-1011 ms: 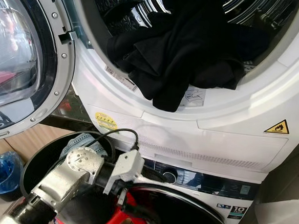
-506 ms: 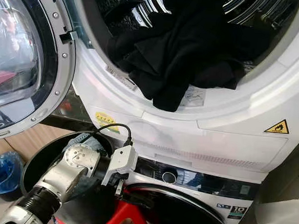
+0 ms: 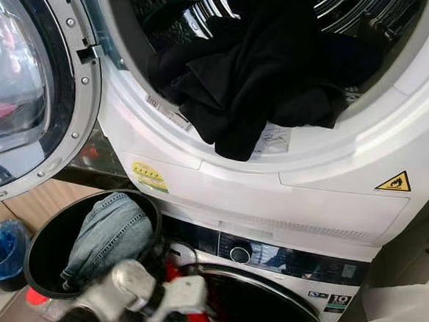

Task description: Clothes washing

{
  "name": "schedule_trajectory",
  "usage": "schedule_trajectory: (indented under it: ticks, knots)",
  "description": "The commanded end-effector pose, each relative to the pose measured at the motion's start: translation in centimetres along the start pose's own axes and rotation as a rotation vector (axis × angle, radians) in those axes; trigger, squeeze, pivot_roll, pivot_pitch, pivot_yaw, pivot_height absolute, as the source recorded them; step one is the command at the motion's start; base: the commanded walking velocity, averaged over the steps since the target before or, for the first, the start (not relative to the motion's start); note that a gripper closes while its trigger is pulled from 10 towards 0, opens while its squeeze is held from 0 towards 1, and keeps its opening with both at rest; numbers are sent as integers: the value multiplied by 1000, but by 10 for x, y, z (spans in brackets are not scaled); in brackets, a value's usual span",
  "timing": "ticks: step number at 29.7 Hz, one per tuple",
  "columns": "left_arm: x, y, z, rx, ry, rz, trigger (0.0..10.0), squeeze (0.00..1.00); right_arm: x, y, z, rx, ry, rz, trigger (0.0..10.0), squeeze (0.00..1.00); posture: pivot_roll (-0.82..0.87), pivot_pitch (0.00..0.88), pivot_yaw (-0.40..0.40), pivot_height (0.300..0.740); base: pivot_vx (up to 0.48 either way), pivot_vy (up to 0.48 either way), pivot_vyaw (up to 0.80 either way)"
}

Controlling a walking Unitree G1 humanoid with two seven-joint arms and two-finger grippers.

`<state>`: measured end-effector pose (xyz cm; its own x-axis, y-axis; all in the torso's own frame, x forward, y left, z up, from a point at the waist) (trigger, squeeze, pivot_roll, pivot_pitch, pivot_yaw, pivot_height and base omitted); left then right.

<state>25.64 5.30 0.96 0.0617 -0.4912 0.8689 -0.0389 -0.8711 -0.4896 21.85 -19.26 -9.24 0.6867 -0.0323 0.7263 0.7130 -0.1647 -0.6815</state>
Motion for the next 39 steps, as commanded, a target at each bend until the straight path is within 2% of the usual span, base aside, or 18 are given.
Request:
schedule_trajectory:
  ticks: [1, 5, 7, 9, 13, 15, 16, 19, 21, 22, 23, 25, 31, 32, 35, 36, 38, 39]
  knots:
    - [-22, -7, 5, 92, -60, 79, 10000, 0, 9, 2, 7, 25, 7, -32, 10000, 0, -72, 55, 156, 740, 0, 0, 0]
    - [-33, 6, 2, 158, -178, 88, 10000, 0, 13, 3, 7, 42, -3, -45, 10000, 0, -76, 51, 149, 740, 0, 0, 0]
    - [-40, 14, 2, 202, -128, 166, 10000, 0, 13, 3, 5, 61, -28, -49, 10000, 0, -83, 47, 144, 740, 0, 0, 0]
    - [-43, 13, 5, 244, -128, 188, 10000, 0, 12, 2, 3, 61, -39, -50, 10000, 0, -83, 42, 139, 740, 0, 0, 0]
    - [-59, 3, 18, 465, -243, 242, 10000, 0, 13, 2, -6, 67, -83, -68, 10000, 0, -101, 40, 128, 740, 0, 0, 0]
    - [-60, 1, 19, 485, -274, 231, 10000, 0, 14, 2, -7, 69, -88, -72, 10000, 0, -101, 40, 128, 740, 0, 0, 0]
    - [-63, -2, 22, 542, -341, 206, 10000, 0, 16, 2, -11, 70, -97, -82, 10000, 0, -120, 42, 124, 740, 0, 0, 0]
    - [-72, -9, 21, 597, -374, 223, 10000, 0, 20, 2, -14, 82, -115, -102, 10000, 0, -134, 40, 117, 740, 0, 0, 0]
    - [-77, -15, 24, 665, -449, 201, 10000, 0, 22, 2, -13, 94, -124, -115, 10000, 0, -137, 39, 111, 740, 0, 0, 0]
    - [-80, -20, 26, 720, -527, 164, 10000, 0, 23, 2, -13, 105, -138, -126, 10000, 0, -144, 40, 103, 740, 0, 0, 0]
    - [-80, -21, 26, 731, -546, 154, 10000, 0, 24, 2, -13, 107, -143, -129, 10000, 0, -144, 40, 103, 740, 0, 0, 0]
    - [-81, -14, 17, 658, -582, 123, 10000, 0, 22, 0, -14, 118, -158, -129, 10000, 0, -154, 44, 94, 740, 0, 0, 0]
    - [-77, 2, 7, 557, -589, 105, 10000, 0, 20, -1, -18, 122, -154, -135, 10000, 0, -164, 54, 87, 740, 0, 0, 0]
    - [-69, 12, 3, 497, -511, 116, 10000, 0, 21, -1, -17, 129, -159, -145, 10000, 0, -161, 57, 85, 740, 0, 0, 0]
    - [-58, 30, -3, 406, -410, 145, 10000, 0, 24, -1, -16, 131, -154, -158, 10000, 0, -163, 57, 83, 740, 0, 0, 0]
    - [-53, 43, -10, 335, -354, 176, 10000, 0, 27, 0, -15, 130, -148, -164, 10000, 0, -165, 59, 84, 740, 0, 0, 0]
    - [-52, 47, -13, 311, -336, 188, 10000, 0, 28, 0, -15, 130, -147, -167, 10000, 0, -165, 59, 84, 740, 0, 0, 0]
    - [-52, 55, -17, 311, -305, 250, 10000, 0, 32, 0, -12, 138, -146, -184, 10000, 0, -183, 60, 88, 740, 0, 0, 0]
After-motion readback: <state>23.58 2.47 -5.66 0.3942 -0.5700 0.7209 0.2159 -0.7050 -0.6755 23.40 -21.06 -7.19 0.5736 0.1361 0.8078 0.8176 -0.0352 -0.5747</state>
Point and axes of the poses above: a point about 5 cm out from each wrist's last joint towards the gripper, its own y axis pointing out of the wrist towards the gripper, its own x axis along the axis of the wrist's last joint, z = x × y, the point moved 3 cm from there along y, pointing out of the wrist towards the gripper, and after that the axes turned 1 degree about -y, right-handed, at the moved point
